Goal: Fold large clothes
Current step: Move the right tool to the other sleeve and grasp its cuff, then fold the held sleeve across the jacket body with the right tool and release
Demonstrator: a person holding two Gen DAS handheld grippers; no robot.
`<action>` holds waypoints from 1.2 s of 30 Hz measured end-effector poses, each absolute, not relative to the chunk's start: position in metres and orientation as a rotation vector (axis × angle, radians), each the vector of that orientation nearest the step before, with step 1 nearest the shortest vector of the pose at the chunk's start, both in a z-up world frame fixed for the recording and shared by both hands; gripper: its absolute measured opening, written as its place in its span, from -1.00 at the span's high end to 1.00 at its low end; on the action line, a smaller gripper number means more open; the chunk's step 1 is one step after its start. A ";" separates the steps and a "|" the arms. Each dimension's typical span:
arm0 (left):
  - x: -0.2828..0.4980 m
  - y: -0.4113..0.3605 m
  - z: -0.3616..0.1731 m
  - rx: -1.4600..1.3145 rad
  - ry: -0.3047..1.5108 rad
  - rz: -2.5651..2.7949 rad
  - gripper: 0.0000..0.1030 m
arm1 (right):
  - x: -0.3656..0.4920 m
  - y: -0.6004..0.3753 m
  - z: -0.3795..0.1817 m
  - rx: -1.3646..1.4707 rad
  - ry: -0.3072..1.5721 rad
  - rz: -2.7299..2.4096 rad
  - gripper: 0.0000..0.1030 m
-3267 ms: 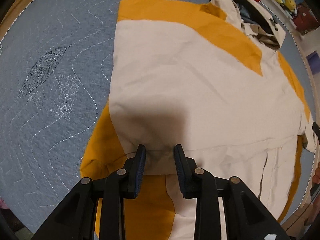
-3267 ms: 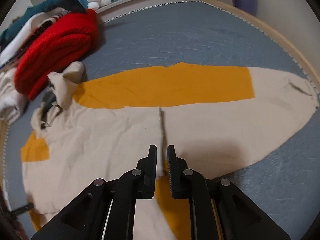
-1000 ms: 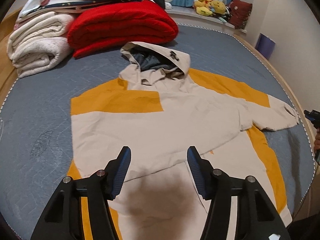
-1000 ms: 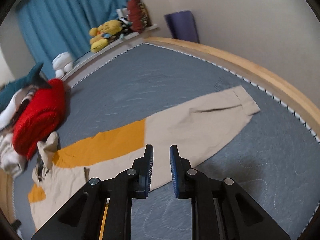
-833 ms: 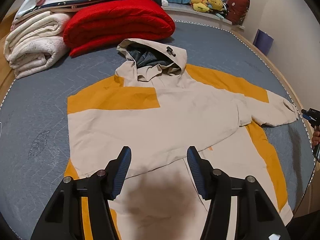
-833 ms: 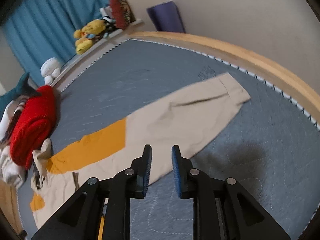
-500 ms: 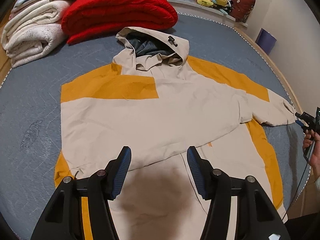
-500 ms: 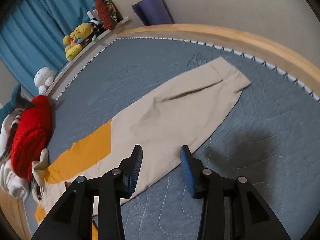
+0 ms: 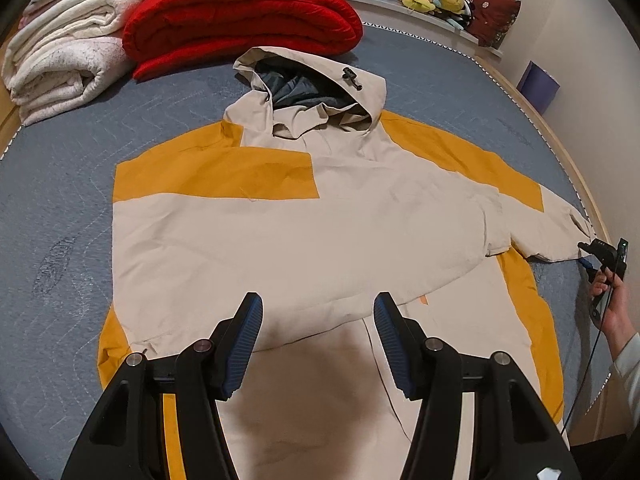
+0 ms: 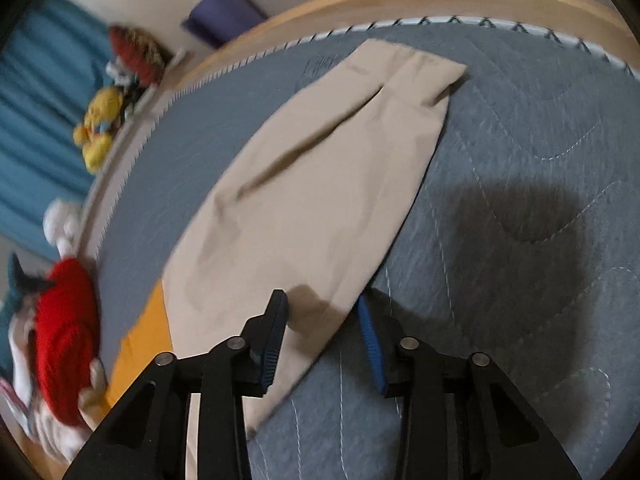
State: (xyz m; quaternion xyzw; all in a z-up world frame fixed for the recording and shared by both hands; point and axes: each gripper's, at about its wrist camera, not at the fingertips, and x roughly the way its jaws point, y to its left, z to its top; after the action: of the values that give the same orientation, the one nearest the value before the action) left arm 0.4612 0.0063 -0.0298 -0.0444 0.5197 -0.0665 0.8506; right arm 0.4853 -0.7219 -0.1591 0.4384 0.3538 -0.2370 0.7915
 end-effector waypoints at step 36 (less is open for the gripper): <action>0.451 0.141 0.014 -0.340 1.000 0.021 -0.04 | 0.550 -0.167 0.006 0.132 0.742 0.442 0.94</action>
State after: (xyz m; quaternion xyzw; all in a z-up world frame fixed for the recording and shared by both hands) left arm 0.4510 0.1413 0.0144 -0.1621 0.4770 0.0100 0.8638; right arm 0.5502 -0.1666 0.0056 0.0637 0.3592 0.2140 0.9062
